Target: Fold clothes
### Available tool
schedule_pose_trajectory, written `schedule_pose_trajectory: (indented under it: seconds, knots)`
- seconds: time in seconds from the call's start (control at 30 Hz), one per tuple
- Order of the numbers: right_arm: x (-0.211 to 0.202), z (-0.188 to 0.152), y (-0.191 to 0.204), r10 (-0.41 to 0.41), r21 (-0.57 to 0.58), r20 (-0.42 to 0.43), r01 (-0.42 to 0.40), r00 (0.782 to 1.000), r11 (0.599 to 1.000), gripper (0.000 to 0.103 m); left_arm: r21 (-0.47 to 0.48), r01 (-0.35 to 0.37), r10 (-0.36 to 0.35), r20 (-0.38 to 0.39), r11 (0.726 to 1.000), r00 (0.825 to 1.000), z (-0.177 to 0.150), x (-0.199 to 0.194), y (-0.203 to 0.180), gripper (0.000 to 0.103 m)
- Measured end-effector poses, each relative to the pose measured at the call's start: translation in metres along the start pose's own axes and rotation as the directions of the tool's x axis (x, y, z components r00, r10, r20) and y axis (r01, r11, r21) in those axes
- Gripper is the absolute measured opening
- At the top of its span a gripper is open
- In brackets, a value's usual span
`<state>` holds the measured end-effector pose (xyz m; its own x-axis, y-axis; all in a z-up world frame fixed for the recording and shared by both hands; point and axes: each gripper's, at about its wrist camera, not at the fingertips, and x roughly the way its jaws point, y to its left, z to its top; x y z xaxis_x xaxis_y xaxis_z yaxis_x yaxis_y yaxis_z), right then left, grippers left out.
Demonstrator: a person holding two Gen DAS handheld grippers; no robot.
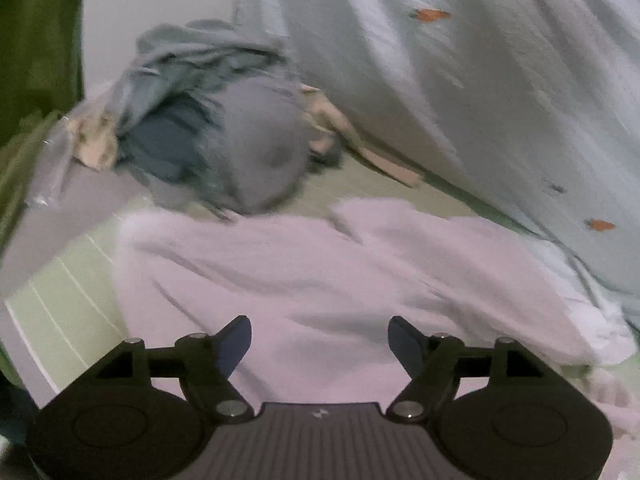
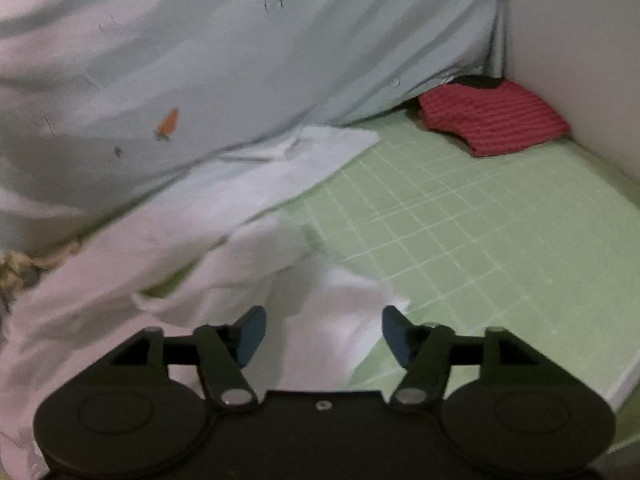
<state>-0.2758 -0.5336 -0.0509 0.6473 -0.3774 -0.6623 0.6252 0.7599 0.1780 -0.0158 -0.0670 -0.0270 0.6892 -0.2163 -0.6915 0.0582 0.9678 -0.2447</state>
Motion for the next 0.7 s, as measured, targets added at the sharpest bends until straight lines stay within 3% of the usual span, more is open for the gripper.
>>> schedule_pose_trajectory:
  seconds: [0.17, 0.3, 0.43, 0.5, 0.53, 0.57, 0.6, 0.7]
  knots:
    - [0.057, 0.020, -0.011, 0.052, -0.193, -0.070, -0.065, 0.996, 0.979, 0.074, 0.043, 0.007, -0.007, -0.004, 0.999, 1.000, -0.034, -0.016, -0.074, 0.079]
    - [0.098, 0.036, -0.020, 0.147, -0.189, -0.163, -0.178, 0.976, 0.966, 0.074, 0.064, 0.010, -0.009, -0.023, 0.998, 1.000, -0.055, -0.032, -0.118, 0.080]
    - [0.125, 0.041, -0.019, 0.240, -0.157, -0.256, -0.285, 0.936, 0.946, 0.070, 0.102, 0.003, -0.002, -0.014, 0.995, 1.000, -0.066, -0.044, -0.145, 0.085]
    - [0.130, 0.041, -0.019, 0.262, -0.163, -0.289, -0.317, 0.921, 0.934, 0.041, 0.105, -0.009, 0.010, -0.009, 0.994, 1.000, -0.068, -0.044, -0.154, 0.085]
    - [0.131, 0.041, -0.018, 0.265, -0.175, -0.300, -0.326, 0.916, 0.929, 0.033, 0.101, -0.010, 0.011, -0.015, 0.995, 1.000, -0.069, -0.042, -0.157, 0.085]
    - [0.129, 0.040, -0.019, 0.263, -0.199, -0.298, -0.329, 0.918, 0.923, 0.015, 0.095, -0.008, 0.010, -0.025, 0.995, 1.000, -0.069, -0.040, -0.161, 0.085]
    - [0.124, 0.041, -0.022, 0.272, -0.210, -0.286, -0.337, 0.919, 0.918, 0.006, 0.094, -0.002, 0.005, -0.030, 0.996, 1.000, -0.068, -0.038, -0.166, 0.085]
    - [0.090, 0.055, -0.040, 0.232, -0.186, -0.190, -0.267, 0.954, 0.946, 0.005, 0.135, 0.015, -0.012, -0.026, 0.991, 1.000, -0.067, -0.035, -0.182, 0.085]
